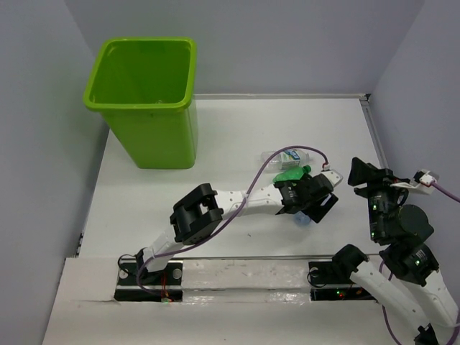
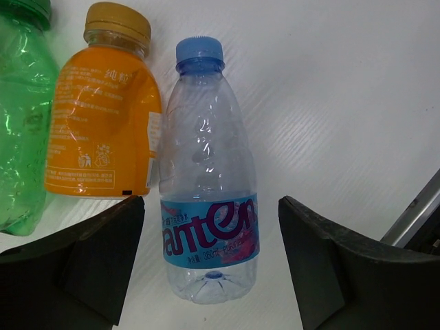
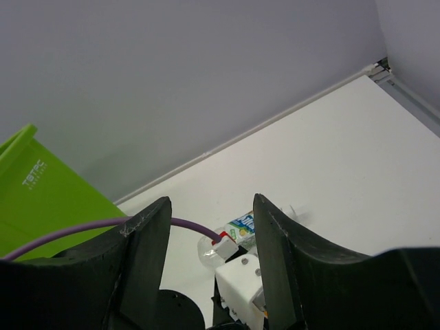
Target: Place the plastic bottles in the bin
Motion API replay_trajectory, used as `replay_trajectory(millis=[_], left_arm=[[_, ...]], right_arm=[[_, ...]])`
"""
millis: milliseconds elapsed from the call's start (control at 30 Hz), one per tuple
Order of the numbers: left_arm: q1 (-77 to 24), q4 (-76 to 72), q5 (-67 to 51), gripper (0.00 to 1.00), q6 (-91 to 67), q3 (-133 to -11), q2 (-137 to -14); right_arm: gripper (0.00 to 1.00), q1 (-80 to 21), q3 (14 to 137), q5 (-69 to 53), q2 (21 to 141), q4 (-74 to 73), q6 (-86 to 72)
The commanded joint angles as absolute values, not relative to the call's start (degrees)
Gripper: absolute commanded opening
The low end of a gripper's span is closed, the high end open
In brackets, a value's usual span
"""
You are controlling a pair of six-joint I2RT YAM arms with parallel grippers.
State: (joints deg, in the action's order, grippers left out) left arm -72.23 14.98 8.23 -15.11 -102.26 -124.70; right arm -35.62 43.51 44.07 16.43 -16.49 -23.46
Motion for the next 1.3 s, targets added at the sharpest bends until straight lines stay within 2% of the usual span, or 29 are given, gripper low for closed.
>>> replay_trajectory(millis=[0,133,300,400,433,533,767,967,1133,1267], left_arm=[[-72.42,16.44,7.48,0.86,-15.12,-103.27,-124.80],[-72.86,16.35,5.63,0.84,-15.38,-103.18,-125.77],[-73.12,16.00,3.78,0.77,-16.61,-101.25,-126.12],[-73.21,16.00,2.47,0.70,-17.57,-99.59,-125.95],[-73.30,15.65,2.72,0.65,-18.01,-98.71,-125.60],[-73.48,11.97,3.25,0.57,-19.07,-93.27,-122.27],[-73.56,3.18,3.52,0.49,-23.37,-75.36,-107.70],[-73.65,-1.13,7.99,0.48,-27.85,-63.37,-94.85],[-73.83,-4.48,13.17,0.48,-31.81,-53.63,-84.75],[-73.83,-4.92,18.27,0.48,-33.92,-46.95,-78.60]], right_arm=[[0.57,-35.51,42.89,42.72,14.33,-15.82,-24.70],[0.62,-35.51,42.01,41.66,14.50,-16.17,-24.96],[0.77,-35.51,40.26,39.90,15.20,-18.45,-28.03],[0.84,-35.51,39.29,39.81,16.43,-20.03,-29.87],[0.87,-35.51,39.20,39.73,16.52,-20.30,-30.32],[0.91,-35.51,39.20,39.29,16.70,-21.71,-31.55],[0.93,-35.51,38.58,41.13,20.64,-27.42,-35.94],[0.93,-35.51,39.11,44.64,26.19,-28.56,-38.14],[0.98,-35.51,39.11,45.79,37.51,-26.46,-43.23],[0.98,-35.51,37.97,42.81,45.07,-21.98,-46.93]])
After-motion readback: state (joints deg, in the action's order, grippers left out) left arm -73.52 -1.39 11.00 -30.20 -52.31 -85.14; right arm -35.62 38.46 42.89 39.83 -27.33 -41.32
